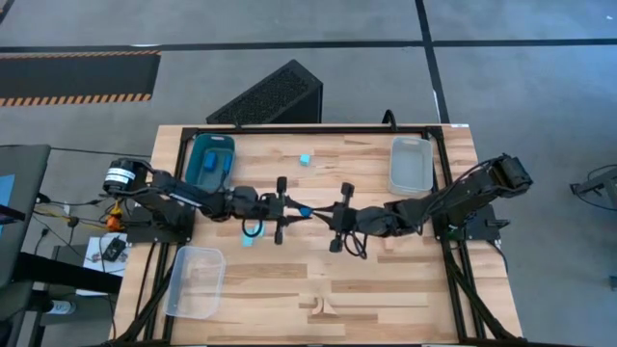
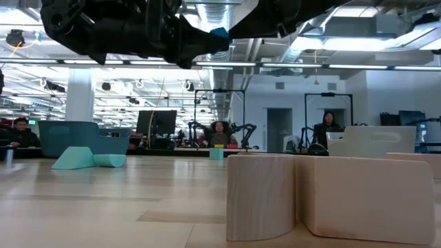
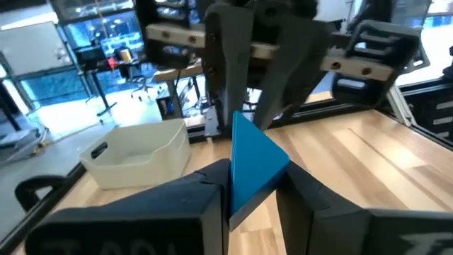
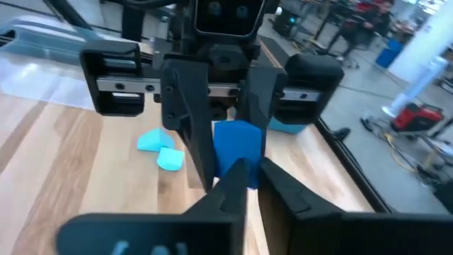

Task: Sort & place blocks by color
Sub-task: Put the blue block into the blue bin

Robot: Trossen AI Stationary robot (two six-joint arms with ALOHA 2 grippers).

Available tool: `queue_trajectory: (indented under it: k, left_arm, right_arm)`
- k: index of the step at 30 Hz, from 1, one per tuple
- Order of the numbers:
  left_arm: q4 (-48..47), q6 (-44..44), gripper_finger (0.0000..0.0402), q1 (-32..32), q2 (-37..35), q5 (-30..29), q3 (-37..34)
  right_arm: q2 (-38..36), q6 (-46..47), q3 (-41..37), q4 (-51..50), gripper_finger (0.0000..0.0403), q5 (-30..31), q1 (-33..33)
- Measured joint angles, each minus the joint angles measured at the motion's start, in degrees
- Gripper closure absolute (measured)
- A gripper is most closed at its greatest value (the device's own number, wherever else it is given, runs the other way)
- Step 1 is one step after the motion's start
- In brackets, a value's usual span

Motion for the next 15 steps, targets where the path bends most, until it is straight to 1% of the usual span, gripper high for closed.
queue_trajectory:
  k: [3,6,8,10,15]
  left_arm:
    - [-1.4,-0.8,0.0351,0.6,0.0,-3.4,0.0]
    - [-3.9,-1.7,0.0347,1.3,-1.0,-11.2,0.0]
    - [-6.3,-1.8,0.0344,2.7,-3.1,-14.7,0.0]
    - [-11.1,-3.3,0.0344,4.7,-6.6,-16.2,0.0]
    - [-24.8,-8.5,0.0346,10.4,-16.6,-17.3,0.0]
  right_arm:
    - [0.0,2.6,0.0,-1.7,0.0324,2.9,-0.5]
    - [0.0,3.2,0.0,-4.4,0.0304,7.4,-1.7]
    - [-0.8,3.0,0.0,-7.2,0.0291,9.8,-2.7]
    - [-2.8,3.2,0.0,-10.0,0.0279,10.4,-3.9]
    - [-8.8,8.3,0.0,-16.7,0.0252,10.3,-6.2]
